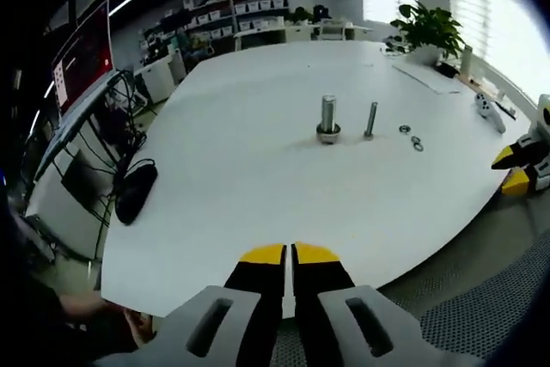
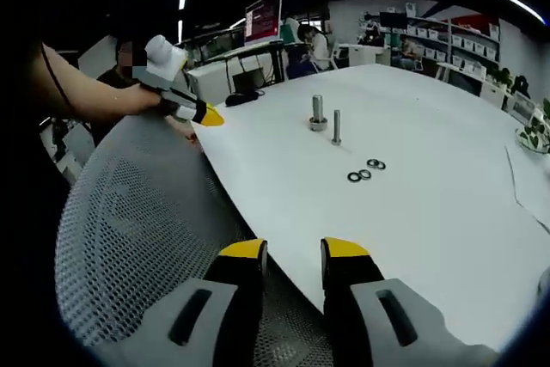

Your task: Place the washer onto the threaded stud by aligning its center hole with the stud, sliding it down to the base, and recovering from edge contact or off-axis alignment until the washer reaches the visible bottom stop.

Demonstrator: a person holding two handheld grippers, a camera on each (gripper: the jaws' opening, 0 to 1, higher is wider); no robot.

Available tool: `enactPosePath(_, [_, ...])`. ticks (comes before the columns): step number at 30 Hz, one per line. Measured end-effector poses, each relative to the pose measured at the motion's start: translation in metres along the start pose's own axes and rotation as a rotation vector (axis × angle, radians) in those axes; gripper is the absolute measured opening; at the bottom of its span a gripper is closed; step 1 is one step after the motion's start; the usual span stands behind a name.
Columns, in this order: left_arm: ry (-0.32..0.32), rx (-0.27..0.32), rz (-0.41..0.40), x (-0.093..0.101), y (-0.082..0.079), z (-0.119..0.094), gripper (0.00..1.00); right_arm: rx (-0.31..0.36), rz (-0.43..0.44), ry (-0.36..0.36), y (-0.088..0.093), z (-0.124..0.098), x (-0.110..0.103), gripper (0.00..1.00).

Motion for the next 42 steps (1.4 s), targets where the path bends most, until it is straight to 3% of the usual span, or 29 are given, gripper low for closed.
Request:
enactPosePath(5, [-0.004,-0.025,0.0,-0.001,0.002,0.002,0.0,0.004,0.028,-0.063,-0.002,-0.001,0.003,0.28])
enactPosePath(7, [-0.002,-0.03,0.006,0.0,0.002,0.003,0.0,0.011,-0.062,-0.065,-0.009,-0.002,0.007,0.25])
enactPosePath(10, [-0.001,-0.043,0.002,-0.001,0.004,0.004,0.0,0.02,-0.026,-0.065,-0.016,0.0,0.017,0.21])
enactPosePath(14, [-0.003,-0.047,0.008,-0.001,0.005,0.004,0.0,0.026,-0.064,-0.101,-0.018,0.005,0.027,0.2])
enactPosePath(19, [-0.006,-0.05,0.011,-0.001,0.004,0.005,0.0,0.057,-0.049,-0.113,-0.024,0.012,0.044,0.08])
enactPosePath(27, [-0.004,-0.04,0.011,-0.001,0.004,0.005,0.0,-0.037,-0.021,-0.114,-0.03,0.042,0.062,0.1])
enactPosePath(28, [-0.003,-0.039,0.01,-0.001,0.004,0.005,0.0,-0.044,-0.008,-0.089,-0.033,0.046,0.066,0.1])
enactPosePath(30, [-0.003,-0.036,0.012,-0.001,0.004,0.005,0.0,-0.121,-0.006,-0.119,-0.034,0.054,0.069,0.11])
enactPosePath(36, [-0.003,-0.031,0.008,-0.002,0.005,0.006,0.0,-0.206,-0.06,-0.152,-0.041,0.079,0.078,0.21])
enactPosePath(42, [0.0,-0.02,0.009,-0.003,0.004,0.006,0.0,-0.313,-0.124,-0.188,-0.045,0.097,0.08,0.21])
Point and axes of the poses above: the point that each gripper's makers call its tool centre point, and the gripper's own axes: z roughly forward along the fingers, x roughly to its right, y roughly out of its underside, the point moved 8 cm from there along -z, roughly backward along the fingers, and after that the axes turned 3 degrees about y, right-handed, at the moved point
